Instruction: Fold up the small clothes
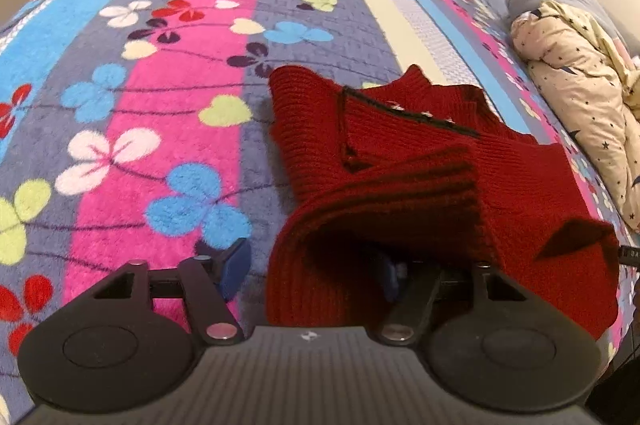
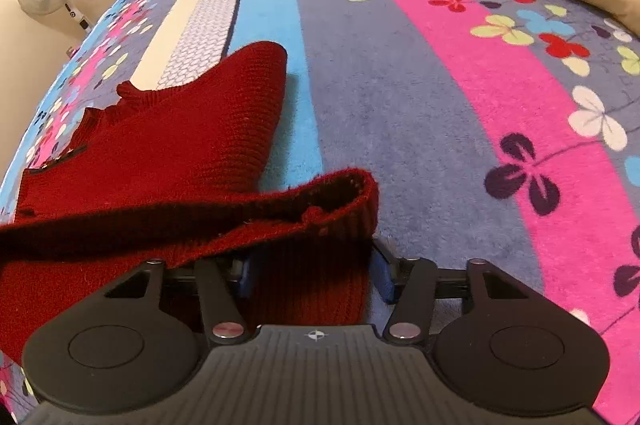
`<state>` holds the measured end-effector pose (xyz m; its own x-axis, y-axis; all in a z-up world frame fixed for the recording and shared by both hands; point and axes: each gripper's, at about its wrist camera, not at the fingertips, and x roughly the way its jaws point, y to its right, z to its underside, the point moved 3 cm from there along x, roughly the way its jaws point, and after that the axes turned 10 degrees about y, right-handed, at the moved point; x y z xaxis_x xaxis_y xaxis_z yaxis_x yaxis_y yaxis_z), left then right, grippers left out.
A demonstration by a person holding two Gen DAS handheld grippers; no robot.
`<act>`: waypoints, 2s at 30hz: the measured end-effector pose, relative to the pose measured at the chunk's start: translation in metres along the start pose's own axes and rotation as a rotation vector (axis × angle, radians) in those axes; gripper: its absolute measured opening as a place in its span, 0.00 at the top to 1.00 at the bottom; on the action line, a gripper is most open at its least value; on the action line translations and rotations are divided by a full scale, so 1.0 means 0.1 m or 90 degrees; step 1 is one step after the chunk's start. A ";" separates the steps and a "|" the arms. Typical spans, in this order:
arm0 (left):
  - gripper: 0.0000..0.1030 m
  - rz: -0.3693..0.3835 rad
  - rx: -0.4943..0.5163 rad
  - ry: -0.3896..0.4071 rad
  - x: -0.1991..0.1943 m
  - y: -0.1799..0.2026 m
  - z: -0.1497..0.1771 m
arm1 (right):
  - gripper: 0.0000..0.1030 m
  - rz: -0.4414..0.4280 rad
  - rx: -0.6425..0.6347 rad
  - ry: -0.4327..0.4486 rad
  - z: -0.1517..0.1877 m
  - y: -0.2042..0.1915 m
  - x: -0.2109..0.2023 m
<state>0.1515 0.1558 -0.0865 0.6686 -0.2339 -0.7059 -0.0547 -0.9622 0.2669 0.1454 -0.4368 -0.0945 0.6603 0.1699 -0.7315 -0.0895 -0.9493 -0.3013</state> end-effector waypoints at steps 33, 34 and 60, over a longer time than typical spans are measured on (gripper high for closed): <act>0.88 -0.001 -0.158 0.106 -0.06 -0.34 -0.39 | 0.90 0.053 0.045 0.214 -0.69 -0.10 0.15; 0.89 0.006 -0.154 0.126 -0.10 -0.32 -0.43 | 0.90 0.045 0.039 0.249 -0.74 -0.12 0.08; 0.42 0.037 -0.195 -0.032 -0.27 -0.30 0.05 | 0.41 -0.014 0.123 0.038 -0.29 0.10 0.09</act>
<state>0.1313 0.1904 -0.0792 0.6324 -0.3009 -0.7138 0.1394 -0.8622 0.4870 0.1724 -0.4527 -0.0864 0.7059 0.1682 -0.6880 -0.2121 -0.8766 -0.4319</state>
